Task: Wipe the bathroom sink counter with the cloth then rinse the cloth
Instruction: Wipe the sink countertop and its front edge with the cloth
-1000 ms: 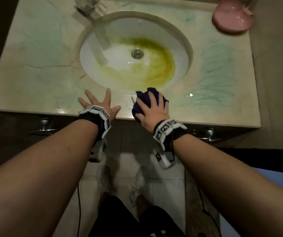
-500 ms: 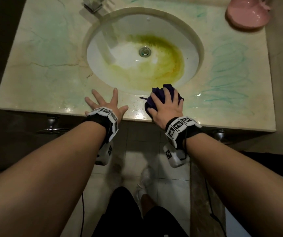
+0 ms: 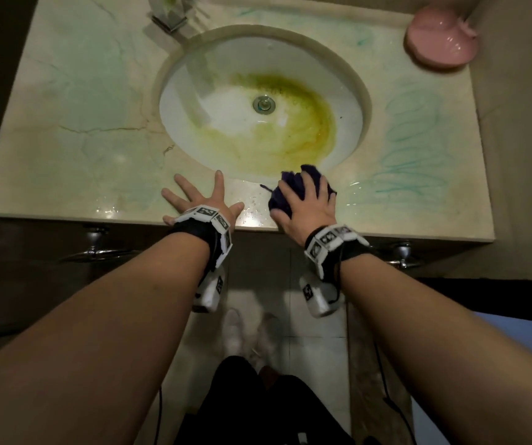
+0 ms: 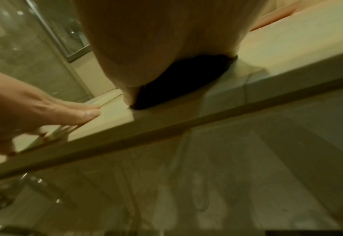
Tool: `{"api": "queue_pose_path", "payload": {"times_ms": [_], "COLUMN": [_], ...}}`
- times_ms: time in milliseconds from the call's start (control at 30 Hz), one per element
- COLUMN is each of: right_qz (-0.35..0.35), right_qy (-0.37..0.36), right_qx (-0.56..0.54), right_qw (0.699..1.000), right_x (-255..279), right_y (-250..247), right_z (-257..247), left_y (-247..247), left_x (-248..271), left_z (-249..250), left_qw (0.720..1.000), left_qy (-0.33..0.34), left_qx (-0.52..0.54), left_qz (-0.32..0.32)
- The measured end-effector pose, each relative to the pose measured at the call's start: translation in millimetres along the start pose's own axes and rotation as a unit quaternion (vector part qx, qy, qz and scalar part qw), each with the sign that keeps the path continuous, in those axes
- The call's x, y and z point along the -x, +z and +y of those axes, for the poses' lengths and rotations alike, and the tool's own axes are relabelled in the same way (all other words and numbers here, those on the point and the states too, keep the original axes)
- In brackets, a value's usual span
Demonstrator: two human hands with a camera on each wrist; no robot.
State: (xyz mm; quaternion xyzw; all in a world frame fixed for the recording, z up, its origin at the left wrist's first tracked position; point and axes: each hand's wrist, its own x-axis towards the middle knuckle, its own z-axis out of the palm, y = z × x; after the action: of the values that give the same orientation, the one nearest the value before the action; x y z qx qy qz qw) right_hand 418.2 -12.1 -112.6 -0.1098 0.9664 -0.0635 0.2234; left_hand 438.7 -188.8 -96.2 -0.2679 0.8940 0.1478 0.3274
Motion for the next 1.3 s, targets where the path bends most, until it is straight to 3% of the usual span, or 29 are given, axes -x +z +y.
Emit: {"api": "queue_pose_path", "payload": {"times_ms": [100, 267, 467, 667, 767, 867, 933, 1033, 1300], "right_qz": [0.007, 0.021, 0.017, 0.055, 0.034, 0.024, 0.02, 0.034, 0.016], "right_qy": [-0.017, 0.061, -0.002, -0.015, 0.0, -0.047, -0.08, -0.073, -0.068], "right_qx": [0.03, -0.012, -0.014, 0.019, -0.003, 0.014, 0.037, 0.03, 0.016], "right_qw": [0.999, 0.998, 1.0, 0.998, 0.999, 0.999, 0.996, 0.996, 0.997], "right_x": [11.5, -8.0, -13.7, 4.9, -0.1, 8.6, 19.0, 25.2, 17.8], "right_y": [3.9, -2.9, -0.6, 0.9, -7.3, -7.4, -5.6, -7.5, -11.1], "right_z": [20.9, 20.0, 3.5, 58.9, 76.2, 83.0, 106.2, 145.3, 144.8], "left_y": [-0.5, 3.6, -0.7, -4.8, 8.8, 27.4, 36.1, 45.0, 53.5], "left_x": [0.2, -2.1, 1.1, 7.0, 17.3, 30.7, 36.4, 41.0, 37.4], "left_z": [-1.0, -1.2, 1.8, 11.0, 36.1, 71.7, 90.3, 107.9, 126.2], "left_qw": [1.0, 1.0, 1.0, 1.0, 1.0, 1.0, 1.0, 1.0, 1.0], "left_qy": [0.003, 0.007, 0.001, -0.018, -0.013, 0.009, 0.014, 0.01, -0.004], "left_qx": [0.007, 0.002, -0.009, -0.02, -0.017, -0.007, -0.003, -0.004, -0.007], "left_qz": [-0.01, -0.003, -0.001, -0.008, -0.014, -0.01, -0.007, -0.007, 0.015]}}
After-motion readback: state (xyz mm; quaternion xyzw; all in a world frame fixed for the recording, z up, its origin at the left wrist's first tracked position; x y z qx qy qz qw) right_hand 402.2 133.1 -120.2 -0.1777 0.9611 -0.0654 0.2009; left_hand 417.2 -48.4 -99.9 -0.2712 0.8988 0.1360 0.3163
